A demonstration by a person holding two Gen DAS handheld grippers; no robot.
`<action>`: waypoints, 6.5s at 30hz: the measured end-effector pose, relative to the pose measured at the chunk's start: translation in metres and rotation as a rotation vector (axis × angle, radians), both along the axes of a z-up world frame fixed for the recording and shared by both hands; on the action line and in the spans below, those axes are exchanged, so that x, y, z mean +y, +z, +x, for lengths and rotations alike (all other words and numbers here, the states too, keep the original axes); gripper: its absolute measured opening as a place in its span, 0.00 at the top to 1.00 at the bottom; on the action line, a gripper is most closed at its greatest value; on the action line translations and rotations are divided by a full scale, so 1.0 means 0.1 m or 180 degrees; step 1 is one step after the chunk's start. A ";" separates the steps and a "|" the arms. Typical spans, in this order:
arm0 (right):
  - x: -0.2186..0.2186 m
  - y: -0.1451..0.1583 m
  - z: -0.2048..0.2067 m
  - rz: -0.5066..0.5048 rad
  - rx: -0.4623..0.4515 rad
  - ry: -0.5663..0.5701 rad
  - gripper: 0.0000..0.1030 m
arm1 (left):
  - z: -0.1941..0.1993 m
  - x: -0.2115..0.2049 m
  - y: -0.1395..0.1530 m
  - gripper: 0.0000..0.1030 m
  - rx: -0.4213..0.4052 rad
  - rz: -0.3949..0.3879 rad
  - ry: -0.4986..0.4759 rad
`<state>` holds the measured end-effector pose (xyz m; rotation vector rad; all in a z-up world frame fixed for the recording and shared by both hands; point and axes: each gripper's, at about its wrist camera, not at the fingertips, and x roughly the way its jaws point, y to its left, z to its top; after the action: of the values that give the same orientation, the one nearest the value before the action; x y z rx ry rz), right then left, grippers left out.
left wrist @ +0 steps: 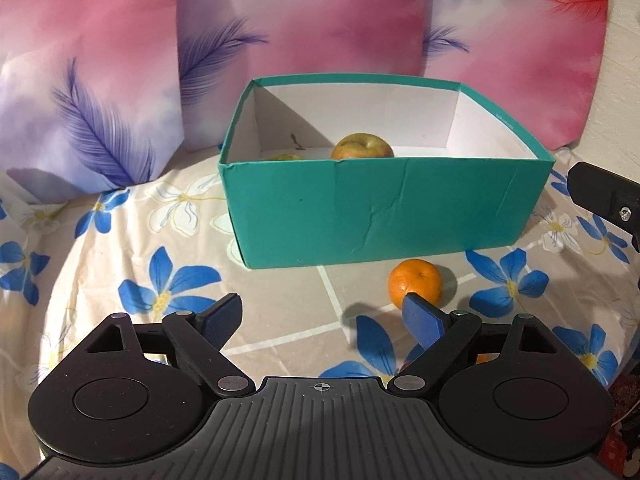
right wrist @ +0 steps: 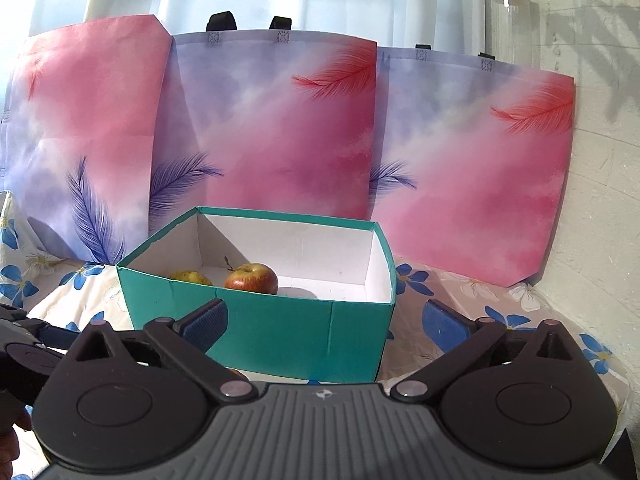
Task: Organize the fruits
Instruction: 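Move the left tool to an orange mandarin and grasp it, then grasp a second mandarin with the right tool while the left tool holds its mandarin, then lower the mandarin into the teal box and open the left tool, then lower the second mandarin into the box and open the right tool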
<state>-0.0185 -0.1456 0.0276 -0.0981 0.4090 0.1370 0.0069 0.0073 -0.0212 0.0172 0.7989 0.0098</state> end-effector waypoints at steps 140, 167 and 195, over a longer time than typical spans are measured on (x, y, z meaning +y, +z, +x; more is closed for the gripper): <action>-0.12 0.11 0.09 0.0152 0.0065 -0.0089 0.61 | 1.05 -0.31 0.71 0.52 -0.0341 0.0139 0.0165; -0.07 0.09 0.21 0.0121 0.0098 -0.0124 0.61 | 1.43 -0.19 0.28 0.50 0.0066 0.0132 0.0298; 0.14 0.16 0.56 -0.0021 -0.0001 0.0045 0.61 | 0.49 0.24 0.66 0.02 -0.0122 -0.0019 0.0617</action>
<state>0.0377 -0.1321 0.0435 -0.1076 0.4084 0.1496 0.0562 0.0310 0.0451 -0.0658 0.7598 0.1905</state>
